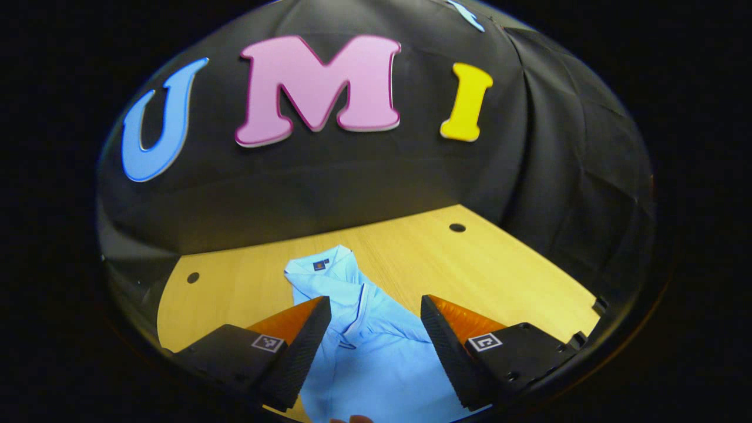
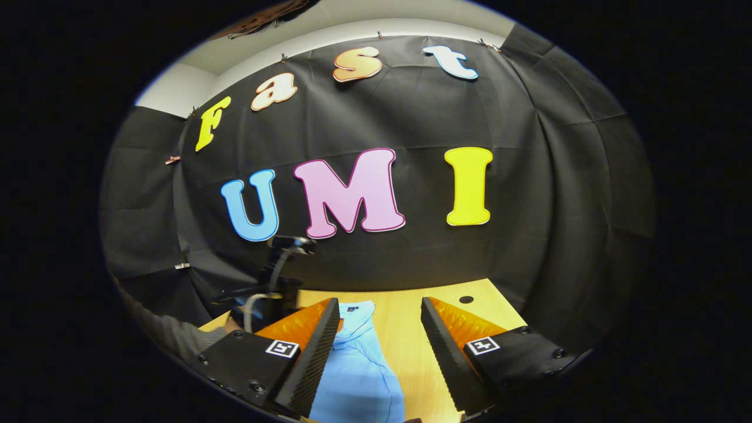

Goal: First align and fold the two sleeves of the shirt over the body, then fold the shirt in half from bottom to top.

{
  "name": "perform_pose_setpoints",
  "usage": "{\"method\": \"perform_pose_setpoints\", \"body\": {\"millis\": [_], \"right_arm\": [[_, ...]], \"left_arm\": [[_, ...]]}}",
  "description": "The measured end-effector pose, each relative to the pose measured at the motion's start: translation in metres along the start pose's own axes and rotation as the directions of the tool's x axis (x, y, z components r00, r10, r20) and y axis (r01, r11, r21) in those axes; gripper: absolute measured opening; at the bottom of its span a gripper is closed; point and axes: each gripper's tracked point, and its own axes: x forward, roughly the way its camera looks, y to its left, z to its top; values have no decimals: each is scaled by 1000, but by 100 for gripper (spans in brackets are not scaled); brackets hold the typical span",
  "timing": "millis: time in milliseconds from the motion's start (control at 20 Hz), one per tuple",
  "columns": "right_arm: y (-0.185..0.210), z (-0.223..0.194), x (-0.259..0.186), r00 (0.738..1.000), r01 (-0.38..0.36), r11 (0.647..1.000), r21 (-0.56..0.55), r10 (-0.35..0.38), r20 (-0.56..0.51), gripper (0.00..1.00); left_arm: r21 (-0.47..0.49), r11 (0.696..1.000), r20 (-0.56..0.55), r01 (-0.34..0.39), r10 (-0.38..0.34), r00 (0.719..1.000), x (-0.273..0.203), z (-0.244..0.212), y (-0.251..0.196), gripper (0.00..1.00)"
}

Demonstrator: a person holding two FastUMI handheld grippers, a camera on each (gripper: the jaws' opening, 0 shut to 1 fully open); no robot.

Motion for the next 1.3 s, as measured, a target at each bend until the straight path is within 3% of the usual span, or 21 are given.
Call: {"method": "perform_pose_setpoints", "body": {"millis": [150, 450, 600, 750, 900, 1000, 1200, 1300], "right_arm": [[12, -3, 3, 1000, -30, 999, -15, 30, -9, 87], [32, -21, -3, 995, -90, 988, -123, 83, -64, 88], [27, -53, -13, 983, -111, 982, -154, 86, -164, 88], [8, -101, -24, 949, -86, 986, -143, 37, -314, 95], [-6, -168, -43, 873, -52, 993, -104, -5, -487, 95], [-17, -212, -61, 799, -24, 996, -85, -32, -601, 95], [-34, -299, -85, 656, 44, 998, -52, -68, -751, 96], [-40, -326, -89, 601, 63, 996, -56, -83, -795, 98]], "left_arm": [[-43, 999, 75, -20, 24, 997, -85, 11, 5, 98], [-104, 985, 178, -138, 155, 972, -218, 13, 36, 98], [-35, 986, 73, -162, 165, 984, -237, -46, 37, 99], [-40, 995, -143, -88, 81, 986, -233, -138, 21, 99], [-57, 989, -351, -135, 107, 930, -228, -230, 38, 99], [-71, 980, -446, -187, 137, 885, -229, -273, 55, 99], [-77, 969, -551, -237, 157, 820, -219, -321, 68, 100], [-66, 964, -578, -256, 172, 798, -207, -336, 75, 99]]}}
